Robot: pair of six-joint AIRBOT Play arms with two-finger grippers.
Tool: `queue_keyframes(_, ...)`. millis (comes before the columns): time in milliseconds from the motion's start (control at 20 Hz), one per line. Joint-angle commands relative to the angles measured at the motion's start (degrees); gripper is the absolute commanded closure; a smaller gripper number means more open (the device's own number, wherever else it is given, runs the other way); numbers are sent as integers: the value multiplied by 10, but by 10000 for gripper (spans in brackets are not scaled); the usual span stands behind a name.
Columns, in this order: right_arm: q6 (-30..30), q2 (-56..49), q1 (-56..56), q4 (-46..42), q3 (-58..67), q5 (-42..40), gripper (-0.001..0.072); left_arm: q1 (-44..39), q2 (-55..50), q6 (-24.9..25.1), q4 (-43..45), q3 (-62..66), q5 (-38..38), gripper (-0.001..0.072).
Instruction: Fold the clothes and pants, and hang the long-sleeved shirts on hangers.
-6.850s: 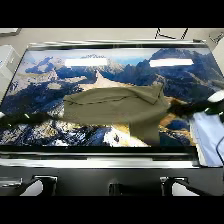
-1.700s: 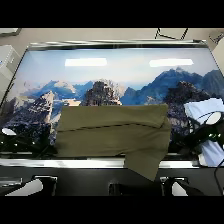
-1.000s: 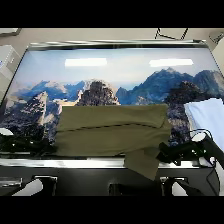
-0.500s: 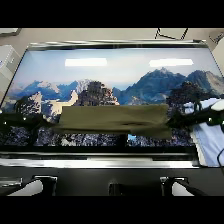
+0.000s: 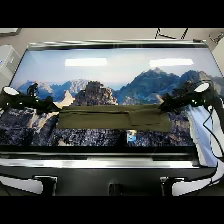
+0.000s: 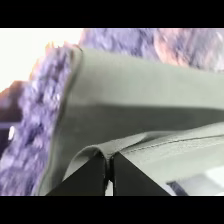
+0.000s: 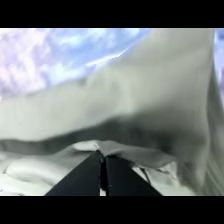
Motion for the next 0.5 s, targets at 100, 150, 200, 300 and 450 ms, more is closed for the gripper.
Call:
queue_keyframes(100, -53, -21, -16, 31, 52, 66, 230, 14, -42, 8, -3, 36, -58, 37)
queue_keyframes(150, -85, -15, -37, 7, 68, 104, 7, 30, -39, 7, -3, 47, -81, 37)
queue_keyframes(200, -72, -10, -62, -27, 74, 128, 14, 49, -32, 6, -3, 57, -105, 37)
queue_keyframes(300, -47, -7, -110, -99, 68, 163, 13, 86, -7, 3, -3, 66, -141, 37)
queue_keyframes(450, -56, -9, -127, -105, 15, 133, -2, 114, 44, 0, -3, 66, -165, 39)
